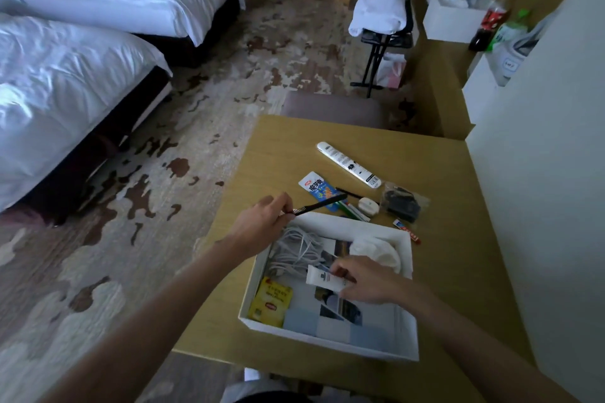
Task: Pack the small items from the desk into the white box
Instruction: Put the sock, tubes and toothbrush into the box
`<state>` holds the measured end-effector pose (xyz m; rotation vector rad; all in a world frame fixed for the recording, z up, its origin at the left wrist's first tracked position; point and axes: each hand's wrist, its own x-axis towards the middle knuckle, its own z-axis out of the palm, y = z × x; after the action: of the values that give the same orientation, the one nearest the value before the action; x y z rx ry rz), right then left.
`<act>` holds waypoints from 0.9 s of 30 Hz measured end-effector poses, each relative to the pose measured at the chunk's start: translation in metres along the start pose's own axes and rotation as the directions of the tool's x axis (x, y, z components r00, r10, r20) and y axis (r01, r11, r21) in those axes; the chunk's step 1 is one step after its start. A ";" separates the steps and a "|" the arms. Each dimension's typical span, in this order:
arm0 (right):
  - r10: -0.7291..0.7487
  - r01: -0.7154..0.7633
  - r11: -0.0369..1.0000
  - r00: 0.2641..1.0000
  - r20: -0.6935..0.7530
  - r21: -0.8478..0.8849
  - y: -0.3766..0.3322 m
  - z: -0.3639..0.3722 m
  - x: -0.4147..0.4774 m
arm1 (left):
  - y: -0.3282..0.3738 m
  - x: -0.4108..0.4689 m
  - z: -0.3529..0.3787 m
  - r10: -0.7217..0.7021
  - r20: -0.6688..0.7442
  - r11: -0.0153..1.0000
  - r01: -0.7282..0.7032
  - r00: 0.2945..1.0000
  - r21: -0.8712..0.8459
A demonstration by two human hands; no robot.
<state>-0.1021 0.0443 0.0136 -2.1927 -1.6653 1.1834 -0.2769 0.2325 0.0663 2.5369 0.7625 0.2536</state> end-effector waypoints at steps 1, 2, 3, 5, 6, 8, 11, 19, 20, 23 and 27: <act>0.010 -0.008 0.998 1.000 0.018 -0.067 -0.001 0.007 0.003 | 0.000 -0.002 -0.001 0.016 0.022 1.000 -0.015 1.000 -0.002; 0.020 -0.017 0.992 1.000 0.021 -0.126 -0.003 0.014 0.005 | 0.001 -0.004 -0.002 0.033 0.044 0.999 -0.033 0.998 -0.004; 0.028 -0.025 0.986 1.000 0.015 -0.167 -0.005 0.020 0.008 | 0.000 -0.006 -0.002 0.051 0.066 0.999 -0.051 0.997 -0.002; 0.027 -0.028 0.975 1.000 -0.006 -0.223 -0.009 0.029 0.009 | -0.001 -0.008 -0.002 0.093 0.095 0.995 -0.095 0.991 0.014; 0.013 -0.018 0.967 1.000 -0.020 -0.253 -0.012 0.032 0.009 | -0.002 -0.008 -0.002 0.117 0.105 0.993 -0.120 0.988 0.021; -0.026 0.007 0.953 0.998 -0.058 -0.301 -0.017 0.036 0.008 | -0.003 -0.007 -0.002 0.156 0.130 0.987 -0.160 0.979 0.024; -0.038 0.005 0.953 0.994 -0.101 -0.304 -0.024 0.037 0.005 | -0.001 -0.005 0.000 0.209 0.158 0.976 -0.216 0.965 0.027; 0.261 -0.090 0.900 0.894 -0.363 0.426 -0.007 -0.001 -0.049 | 0.010 -0.017 0.006 0.413 0.156 0.910 -0.414 0.897 -0.032; 0.256 -0.068 0.884 0.898 -0.357 0.463 -0.005 -0.006 -0.058 | 0.011 -0.020 0.009 0.434 0.182 0.900 -0.433 0.882 -0.048; 0.166 -0.057 0.939 0.939 -0.301 0.340 -0.002 -0.012 -0.075 | 0.018 -0.027 0.020 0.488 0.249 0.872 -0.481 0.837 -0.093; 0.057 -0.039 0.995 0.976 -0.211 0.089 -0.001 0.007 -0.068 | 0.029 -0.033 0.044 0.515 0.355 0.840 -0.542 0.780 -0.028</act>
<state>-0.1130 -0.0160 0.0430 -2.2300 -1.4579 0.9703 -0.2772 0.1757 0.0411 2.7109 -0.1000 -0.0575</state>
